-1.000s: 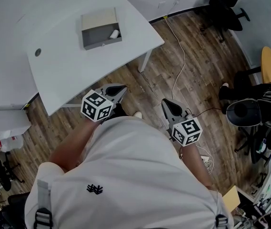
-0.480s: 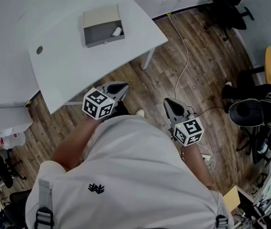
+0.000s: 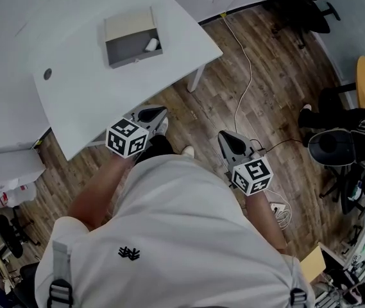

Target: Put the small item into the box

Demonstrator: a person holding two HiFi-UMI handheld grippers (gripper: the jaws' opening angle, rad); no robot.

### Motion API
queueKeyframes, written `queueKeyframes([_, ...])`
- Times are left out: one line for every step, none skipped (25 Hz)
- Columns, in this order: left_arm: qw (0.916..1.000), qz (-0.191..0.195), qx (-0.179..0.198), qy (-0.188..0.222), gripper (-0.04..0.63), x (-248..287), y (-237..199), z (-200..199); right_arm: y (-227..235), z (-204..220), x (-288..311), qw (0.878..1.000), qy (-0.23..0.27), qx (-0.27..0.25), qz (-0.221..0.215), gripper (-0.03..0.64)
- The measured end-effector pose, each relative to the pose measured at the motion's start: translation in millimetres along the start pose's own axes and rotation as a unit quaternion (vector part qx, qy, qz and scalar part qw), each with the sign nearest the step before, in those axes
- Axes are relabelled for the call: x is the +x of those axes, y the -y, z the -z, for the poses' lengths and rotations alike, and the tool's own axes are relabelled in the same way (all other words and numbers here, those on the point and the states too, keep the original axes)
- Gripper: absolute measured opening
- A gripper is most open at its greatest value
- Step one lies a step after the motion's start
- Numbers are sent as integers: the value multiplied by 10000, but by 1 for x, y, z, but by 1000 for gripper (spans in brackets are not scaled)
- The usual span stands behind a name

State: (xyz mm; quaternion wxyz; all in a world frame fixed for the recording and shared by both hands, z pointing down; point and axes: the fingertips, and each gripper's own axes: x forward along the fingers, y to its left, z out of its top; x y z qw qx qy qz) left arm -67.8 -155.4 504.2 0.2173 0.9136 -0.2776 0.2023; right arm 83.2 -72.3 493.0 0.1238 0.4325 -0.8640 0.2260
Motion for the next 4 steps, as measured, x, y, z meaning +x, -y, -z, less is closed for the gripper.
queueKeyframes([10000, -18, 9, 21, 6, 2, -5, -4, 3, -1, 2, 10000, -3, -2, 13, 6])
queueKeyframes([10000, -38, 14, 46, 6, 3, -10, -8, 5, -3, 4, 10000, -6, -1, 28, 6])
queueKeyframes([10000, -57, 18, 73, 6, 5, -15, -12, 8, -4, 6, 10000, -8, 1, 44, 6])
queueKeyframes([9999, -78, 21, 99, 6, 7, -20, -16, 11, -5, 8, 10000, -10, 6, 60, 6])
